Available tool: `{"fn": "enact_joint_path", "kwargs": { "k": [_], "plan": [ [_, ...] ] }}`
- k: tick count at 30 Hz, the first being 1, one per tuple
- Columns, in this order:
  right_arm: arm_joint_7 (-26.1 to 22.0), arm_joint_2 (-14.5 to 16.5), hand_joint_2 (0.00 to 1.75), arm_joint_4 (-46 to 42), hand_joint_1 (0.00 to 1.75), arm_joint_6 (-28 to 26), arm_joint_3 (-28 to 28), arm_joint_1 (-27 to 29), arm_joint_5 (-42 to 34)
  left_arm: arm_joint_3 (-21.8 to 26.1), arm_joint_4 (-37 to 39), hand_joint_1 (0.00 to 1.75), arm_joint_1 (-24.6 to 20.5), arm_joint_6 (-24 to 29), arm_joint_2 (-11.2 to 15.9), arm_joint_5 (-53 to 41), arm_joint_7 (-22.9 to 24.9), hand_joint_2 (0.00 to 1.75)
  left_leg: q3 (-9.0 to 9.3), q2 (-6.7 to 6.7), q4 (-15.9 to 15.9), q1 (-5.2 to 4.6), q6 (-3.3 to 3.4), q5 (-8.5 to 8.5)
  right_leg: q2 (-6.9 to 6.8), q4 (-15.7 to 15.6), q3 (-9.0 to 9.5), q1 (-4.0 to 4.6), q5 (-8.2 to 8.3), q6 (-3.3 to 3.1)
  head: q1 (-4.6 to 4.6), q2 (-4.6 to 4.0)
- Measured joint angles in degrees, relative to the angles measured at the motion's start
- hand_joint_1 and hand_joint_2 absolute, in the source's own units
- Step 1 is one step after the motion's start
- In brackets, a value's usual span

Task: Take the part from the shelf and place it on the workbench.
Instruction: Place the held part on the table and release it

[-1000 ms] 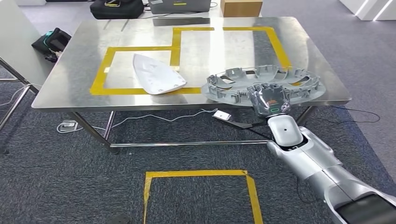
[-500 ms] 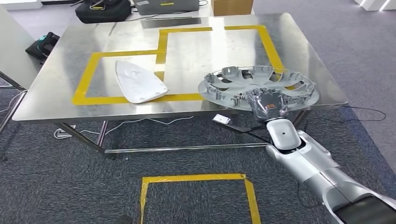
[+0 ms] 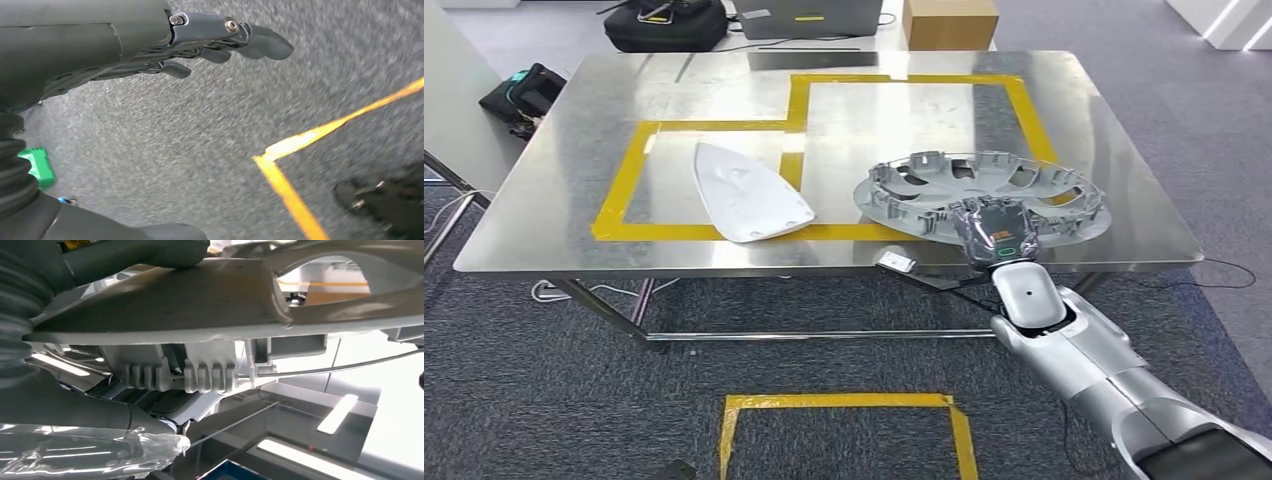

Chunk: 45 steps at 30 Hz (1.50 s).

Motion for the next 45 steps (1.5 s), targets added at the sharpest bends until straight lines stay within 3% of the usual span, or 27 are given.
{"fn": "enact_joint_path", "kwargs": {
  "k": [2, 3, 4, 6, 7, 8, 9, 12, 14, 17, 18, 19, 20, 22, 23, 25, 29, 31, 33, 37, 41, 43, 45],
  "plan": [
    [-0.1, 0.0, 1.75, 0.0, 1.75, 0.0, 0.0, 0.5, 0.0, 0.0, 0.0, 0.0, 0.1, 0.1, 0.0, 0.0, 0.0, 1.75, 0.64, -0.28, 0.0, -0.06, 0.27, -0.66, 0.0, 7.7, -4.54, 0.06, -2.75, 0.08, 0.08, 0.0],
    [-0.1, 0.0, 1.75, 0.0, 1.75, 0.0, 0.0, 0.8, 0.0, 0.0, 0.0, 0.0, 0.2, 0.1, 0.0, 0.0, 0.0, 1.75, 1.02, -0.47, 0.1, -0.11, 0.33, -1.01, 0.01, 9.9, -6.22, 0.09, -2.64, 0.04, 0.08, 0.0],
    [-0.1, 0.0, 1.75, 0.0, 1.75, 0.0, 0.0, 1.1, 0.0, 0.0, 0.0, 0.0, 0.3, 0.1, 0.0, 0.0, 0.0, 1.75, 1.47, -0.66, 0.1, -0.16, 0.35, -1.37, 0.01, 9.9, -6.97, 0.12, -1.16, -0.05, 0.09, 0.0],
    [-0.1, 0.0, 1.75, 0.0, 1.75, 0.0, -0.1, 1.0, 0.0, 0.0, 0.0, 0.0, 0.4, 0.1, -0.1, 0.0, 0.0, 1.75, 2.49, -0.99, 0.1, -0.26, 0.24, -2.06, 0.04, 3.4, -5.41, 0.18, 4.72, -0.42, 0.09, 0.0],
    [-0.1, 0.0, 1.75, 0.0, 1.75, 0.0, -0.1, 0.9, 0.0, 0.0, 0.0, 0.0, 0.4, 0.1, -0.1, 0.0, 0.0, 1.75, 2.86, -1.12, 0.2, -0.38, 0.09, -2.37, 0.09, -0.4, -4.04, 0.25, 7.1, -0.64, 0.07, 0.0],
    [-0.1, 0.0, 1.75, 0.0, 1.75, 0.0, -0.1, 0.6, 0.0, 0.0, 0.0, 0.0, 0.3, 0.1, -0.1, 0.0, 0.0, 1.75, 2.99, -1.22, 0.3, -0.45, -0.1, -2.57, 0.15, -3.6, -2.79, 0.33, 8.46, -0.89, 0.04, 0.0],
    [-0.2, 0.0, 1.75, 0.0, 1.75, 0.1, -0.1, 0.5, 0.0, 0.0, 0.0, 0.0, 0.3, 0.1, -0.1, 0.0, 0.0, 1.75, 2.95, -1.29, 0.4, -0.5, -0.31, -2.66, 0.22, -5.3, -2.06, 0.41, 8.87, -1.11, -0.08, 0.0],
    [-0.2, 0.0, 1.75, -0.1, 1.75, 0.1, -0.1, 0.4, 0.0, 0.0, 0.0, 0.0, 0.2, 0.1, 0.0, 0.0, 0.0, 1.75, 2.68, -1.32, 0.6, -0.48, -1.02, -2.85, 0.3, -6.1, -1.54, 0.4, 8.43, -1.79, -0.29, 0.0],
    [-0.2, 0.0, 1.75, -0.3, 1.75, 0.1, -0.2, 0.1, 0.0, 0.0, 0.0, 0.0, 0.2, 0.1, 0.0, 0.0, 0.0, 1.75, 1.74, -0.95, 2.7, -0.43, -1.78, -4.29, 0.24, -6.4, -1.15, 0.0, 8.45, -2.28, -0.54, 0.0],
    [-0.2, 0.0, 1.75, -0.4, 1.75, 0.1, -0.3, 0.0, 0.0, 0.0, 0.0, 0.0, 0.0, 0.2, -0.1, 0.0, 0.0, 1.75, -3.7, -0.41, 13.2, 0.28, -2.94, -8.74, 0.13, -6.6, -0.71, -0.26, 8.22, -2.71, -0.84, 0.0],
    [-0.2, 0.0, 1.75, -0.4, 1.75, 0.2, -0.3, 0.1, 0.0, 0.0, 0.0, 0.0, 0.1, 0.2, -0.1, 0.0, 0.0, 1.75, -5.53, -0.34, 16.3, 0.55, -3.19, -9.46, 0.1, -6.6, -0.56, -0.31, 8.08, -2.71, -0.83, 0.0],
    [-0.2, 0.0, 1.75, -0.4, 1.75, 0.2, -0.3, 0.1, 0.0, 0.0, 0.0, 0.0, 0.1, 0.3, 0.0, 0.0, 0.1, 1.75, -6.44, -0.29, 17.4, 0.74, -3.38, -9.02, 0.1, -6.6, -0.36, -0.38, 7.89, -2.63, -0.82, 0.0],
    [-0.2, 0.0, 1.75, -0.4, 1.75, 0.2, -0.3, 0.2, 0.0, 0.0, 0.0, 0.0, 0.2, 0.3, 0.0, 0.0, 0.1, 1.75, -6.27, -0.26, 16.4, 0.89, -3.51, -7.53, 0.1, -6.6, -0.08, -0.49, 7.67, -2.48, -0.84, 0.0],
    [-0.2, 0.0, 1.75, -0.4, 1.75, 0.3, -0.3, 0.1, 0.0, 0.0, 0.0, 0.0, 0.2, 0.4, 0.0, 0.0, 0.1, 1.75, -3.21, 0.05, 9.4, 1.24, -3.79, -2.71, 0.12, -6.5, 0.72, -0.69, 7.05, -1.9, -0.87, 0.0],
    [-0.2, 0.0, 1.75, -0.4, 1.75, 0.4, -0.3, 0.0, 0.0, 0.0, 0.0, 0.0, 0.1, 0.4, 0.0, 0.0, 0.1, 1.75, -1.42, 0.22, 5.6, 1.3, -3.86, -1.29, 0.15, -6.5, 0.95, -0.6, 6.7, -1.5, -1.01, 0.0],
    [-0.2, 0.0, 1.75, -0.6, 1.75, 0.4, -0.4, -0.2, 0.0, 0.0, 0.0, 0.0, -0.1, 0.4, -0.2, 0.0, 0.1, 1.75, 0.43, 0.45, 1.6, 1.46, -3.53, -0.75, 0.22, -6.3, 0.93, -0.27, 6.26, -0.97, -1.16, 0.0],
    [-0.2, 0.0, 1.75, -0.7, 1.75, 0.5, -0.5, -0.3, 0.0, 0.0, 0.0, 0.0, 0.0, 0.5, -0.3, 0.0, 0.2, 1.75, 0.48, 0.04, 1.0, 1.44, -2.91, -1.08, 0.03, -6.7, 1.01, -0.08, 6.53, -1.92, -0.88, 0.0],
    [-0.2, 0.0, 1.75, -0.7, 1.75, 0.5, -0.6, -0.3, 0.0, 0.0, 0.0, 0.0, -0.1, 0.5, -0.3, 0.0, 0.3, 1.75, 0.48, -0.21, 1.1, 1.22, -2.41, -1.23, -0.3, -7.4, 1.41, -0.16, 6.52, -1.84, -0.86, 0.0],
    [-0.2, 0.0, 1.75, -0.7, 1.75, 0.5, -0.6, -0.3, 0.0, 0.0, 0.0, 0.0, -0.1, 0.5, -0.2, -0.1, 0.3, 1.75, 0.5, -0.33, 1.1, 0.96, -1.84, -1.4, -0.56, -7.9, 1.69, -0.34, 6.49, -1.17, -0.88, 0.0],
    [-0.4, 0.0, 1.75, -0.9, 1.75, 0.5, -0.6, -0.2, 0.0, 0.0, 0.0, 0.0, -0.1, 0.6, -0.1, -0.1, 0.3, 1.75, 0.51, -0.36, 1.2, 0.28, -0.96, -1.71, -0.63, -8.3, 1.87, -1.02, 6.5, 0.76, -0.92, 0.0],
    [-0.5, 0.0, 1.75, -1.7, 1.75, 0.9, -0.7, 0.0, 0.0, 0.0, 0.0, 0.0, -0.1, 0.8, 0.0, -0.1, 0.2, 1.75, 0.85, -0.34, 0.8, -0.07, 0.1, -2.53, -0.55, -8.2, 2.33, -1.38, 6.87, 2.0, -0.91, 0.0],
    [-0.5, 0.0, 1.75, -2.1, 1.75, 1.0, -0.8, 0.1, 0.0, 0.0, 0.0, 0.0, -0.1, 0.8, 0.1, -0.1, 0.2, 1.75, 1.73, -0.37, 0.4, 0.1, 0.86, -3.02, -0.53, -6.4, 1.77, -1.34, 5.77, 2.08, -0.65, 0.0],
    [-0.6, 0.0, 1.75, -2.3, 1.75, 1.1, -0.9, 0.2, 0.0, 0.0, 0.0, 0.0, 0.0, 0.9, 0.1, -0.2, 0.2, 1.75, 2.54, -0.41, 0.4, 0.19, 1.18, -3.22, -0.46, -0.3, -1.49, -1.18, 2.71, 1.62, -0.39, 0.0]
  ]
}}
